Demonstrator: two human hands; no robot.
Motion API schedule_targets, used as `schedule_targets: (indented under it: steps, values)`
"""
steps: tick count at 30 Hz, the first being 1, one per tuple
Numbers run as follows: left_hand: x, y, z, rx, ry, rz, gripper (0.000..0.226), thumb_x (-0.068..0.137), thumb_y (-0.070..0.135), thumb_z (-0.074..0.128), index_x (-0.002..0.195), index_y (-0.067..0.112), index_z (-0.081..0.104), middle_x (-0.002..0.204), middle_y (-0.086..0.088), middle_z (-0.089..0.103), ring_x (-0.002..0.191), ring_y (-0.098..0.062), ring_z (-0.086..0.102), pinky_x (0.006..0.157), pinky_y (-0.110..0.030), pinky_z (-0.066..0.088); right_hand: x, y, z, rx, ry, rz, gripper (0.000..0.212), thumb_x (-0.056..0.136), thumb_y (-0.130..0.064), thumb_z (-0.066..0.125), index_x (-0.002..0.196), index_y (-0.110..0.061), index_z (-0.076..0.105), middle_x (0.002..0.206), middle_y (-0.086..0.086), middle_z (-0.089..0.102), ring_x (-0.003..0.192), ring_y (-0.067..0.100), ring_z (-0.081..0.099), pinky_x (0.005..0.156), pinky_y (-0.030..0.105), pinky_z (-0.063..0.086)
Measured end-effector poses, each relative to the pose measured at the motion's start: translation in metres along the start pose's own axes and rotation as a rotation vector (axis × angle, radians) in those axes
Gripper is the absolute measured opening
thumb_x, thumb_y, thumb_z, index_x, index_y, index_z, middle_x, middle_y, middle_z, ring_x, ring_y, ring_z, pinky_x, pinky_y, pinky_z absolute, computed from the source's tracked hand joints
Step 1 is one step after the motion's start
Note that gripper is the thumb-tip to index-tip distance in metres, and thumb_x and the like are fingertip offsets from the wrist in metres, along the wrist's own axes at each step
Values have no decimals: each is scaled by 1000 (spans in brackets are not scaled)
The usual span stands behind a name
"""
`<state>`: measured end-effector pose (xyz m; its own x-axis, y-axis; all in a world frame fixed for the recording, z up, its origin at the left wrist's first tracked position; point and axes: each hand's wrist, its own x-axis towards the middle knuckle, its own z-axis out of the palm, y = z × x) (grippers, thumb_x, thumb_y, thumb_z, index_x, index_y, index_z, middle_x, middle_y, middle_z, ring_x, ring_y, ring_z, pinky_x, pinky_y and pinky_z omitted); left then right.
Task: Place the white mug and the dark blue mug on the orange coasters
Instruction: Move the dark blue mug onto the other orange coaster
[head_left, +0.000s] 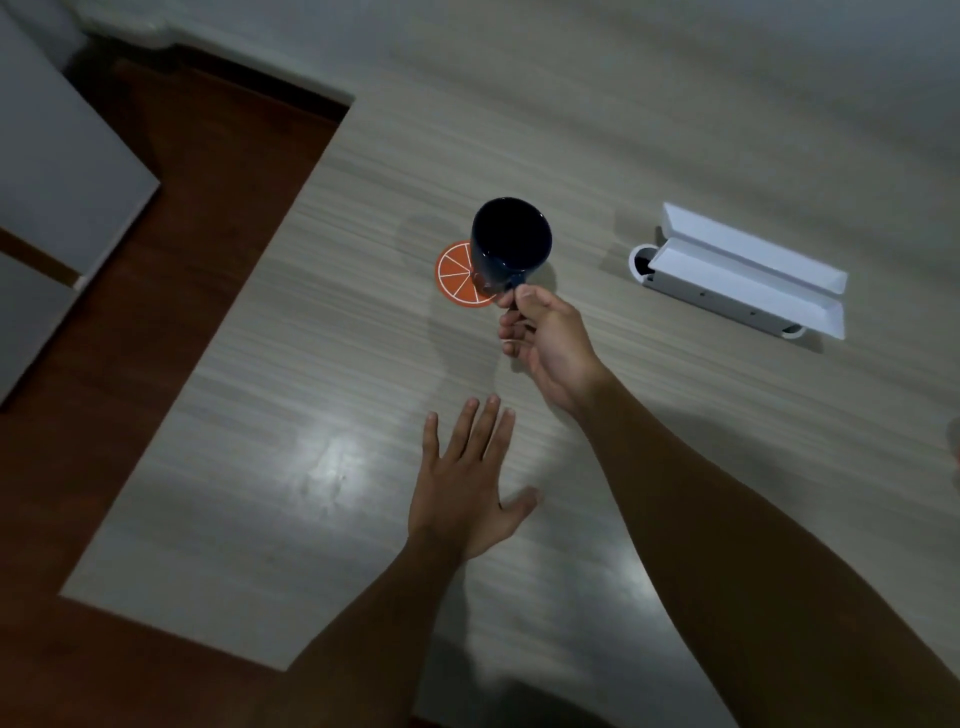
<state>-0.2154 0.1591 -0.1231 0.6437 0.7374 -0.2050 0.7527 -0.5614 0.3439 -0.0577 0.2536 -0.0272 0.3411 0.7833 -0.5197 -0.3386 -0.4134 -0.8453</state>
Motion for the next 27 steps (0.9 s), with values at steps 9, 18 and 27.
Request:
schedule_targets:
  steps: [9,18,27]
  values:
    - [1,-1,0,-7,7,-4,98,91,82,31,163,20,9,173,-2,-1,159,-21,-8,125,-62,-2,13,2,22,67,-9,57,27,103,-20,46,83,-13,62,73,2,52,57,9,41,49,23,27]
    - [1,-2,-1,-22,-2,-6,97,91,80,32,163,20,7,173,-2,-1,159,-21,-9,125,-61,-3,16,10,33,41,12,39,25,102,-23,47,86,-16,64,80,1,54,55,8,34,43,20,23]
    - [1,-2,-1,-21,-19,-3,95,91,80,27,163,19,8,173,-3,6,160,-22,-6,125,-61,-3,14,13,46,-16,82,25,24,100,-30,50,94,-19,70,88,1,60,55,10,34,40,19,25]
